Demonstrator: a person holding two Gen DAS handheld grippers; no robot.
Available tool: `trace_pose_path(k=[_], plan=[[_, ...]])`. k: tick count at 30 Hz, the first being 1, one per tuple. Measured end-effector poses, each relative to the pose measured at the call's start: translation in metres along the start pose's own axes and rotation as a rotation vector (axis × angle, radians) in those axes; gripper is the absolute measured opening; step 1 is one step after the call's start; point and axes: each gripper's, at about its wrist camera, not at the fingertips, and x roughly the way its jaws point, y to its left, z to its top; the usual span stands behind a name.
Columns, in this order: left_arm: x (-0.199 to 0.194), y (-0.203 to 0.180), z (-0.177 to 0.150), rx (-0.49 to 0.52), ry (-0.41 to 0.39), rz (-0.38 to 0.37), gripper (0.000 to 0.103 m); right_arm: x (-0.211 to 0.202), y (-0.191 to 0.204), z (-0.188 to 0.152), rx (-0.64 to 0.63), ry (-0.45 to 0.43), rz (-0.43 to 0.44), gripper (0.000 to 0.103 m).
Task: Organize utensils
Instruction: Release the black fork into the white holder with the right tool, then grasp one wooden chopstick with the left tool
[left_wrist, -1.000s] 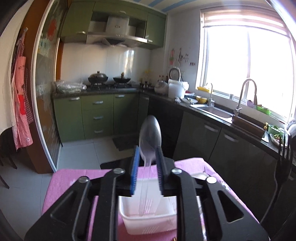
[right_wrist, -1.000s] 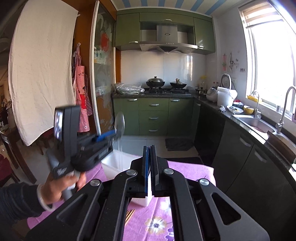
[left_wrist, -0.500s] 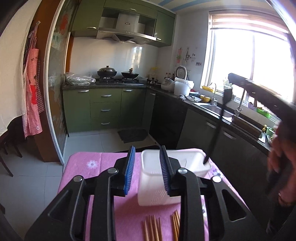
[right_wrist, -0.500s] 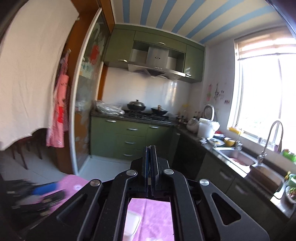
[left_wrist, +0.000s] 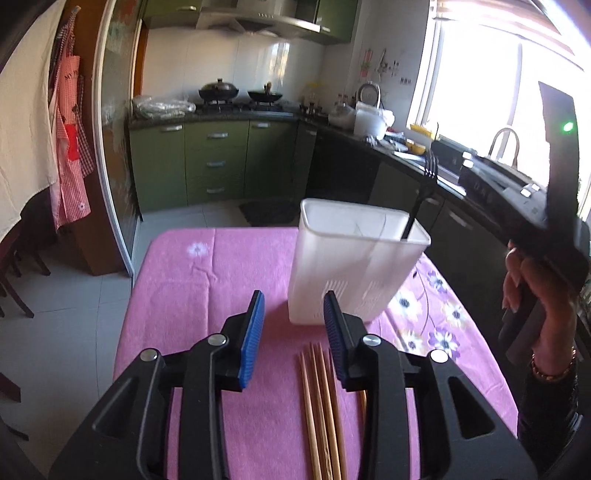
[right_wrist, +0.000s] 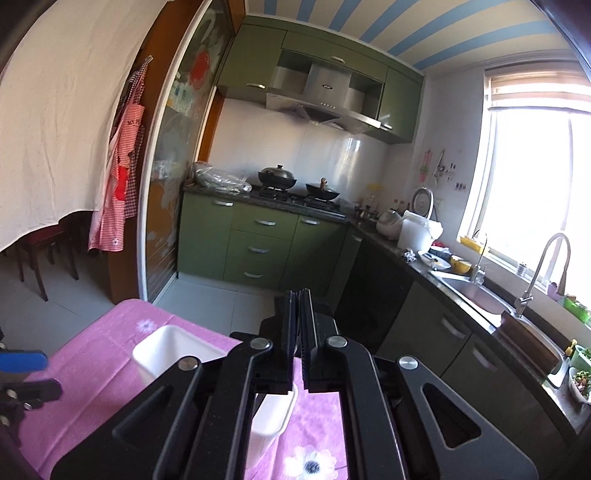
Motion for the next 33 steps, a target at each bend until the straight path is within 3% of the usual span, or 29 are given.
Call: trace_pose_path(k=[3, 6, 9, 10, 13, 17, 22, 26, 29, 33], plan=[[0.007, -0.006, -0.009, -0.001, 0.088, -0.032, 0.040, -0.021, -0.004, 0.000, 0.011, -0.026, 0.008, 0.005], [0.010, -0.014, -0.017, 0.015, 0.147, -0.044, 0.040, -0.051, -0.018, -0.001, 0.039, -0.041, 0.013, 0.006], [0.017, -0.020, -0.027, 0.022, 0.219, -0.058, 0.042, -0.082, -0.034, -0.014, 0.081, -0.018, 0.041, 0.017], [0.021, -0.021, -0.031, 0.019, 0.255, -0.071, 0.042, -0.090, -0.038, -0.024, 0.097, 0.014, 0.057, 0.023], [0.037, -0.025, -0.045, 0.022, 0.354, -0.091, 0.042, -0.105, -0.046, -0.061, 0.140, 0.117, 0.108, 0.029], [0.062, -0.026, -0.059, 0.009, 0.463, -0.094, 0.042, -0.109, -0.039, -0.113, 0.151, 0.251, 0.121, 0.032], [0.084, -0.023, -0.065, -0.004, 0.516, -0.061, 0.041, -0.103, -0.027, -0.165, 0.184, 0.380, 0.150, 0.036], [0.098, -0.021, -0.066, 0.011, 0.543, -0.026, 0.037, -0.105, -0.031, -0.195, 0.239, 0.424, 0.172, 0.036], [0.109, -0.019, -0.068, 0.018, 0.572, -0.007, 0.025, -0.107, -0.035, -0.204, 0.279, 0.437, 0.178, 0.036], [0.121, -0.019, -0.067, 0.030, 0.588, 0.024, 0.021, -0.104, -0.037, -0.199, 0.297, 0.448, 0.184, 0.036]])
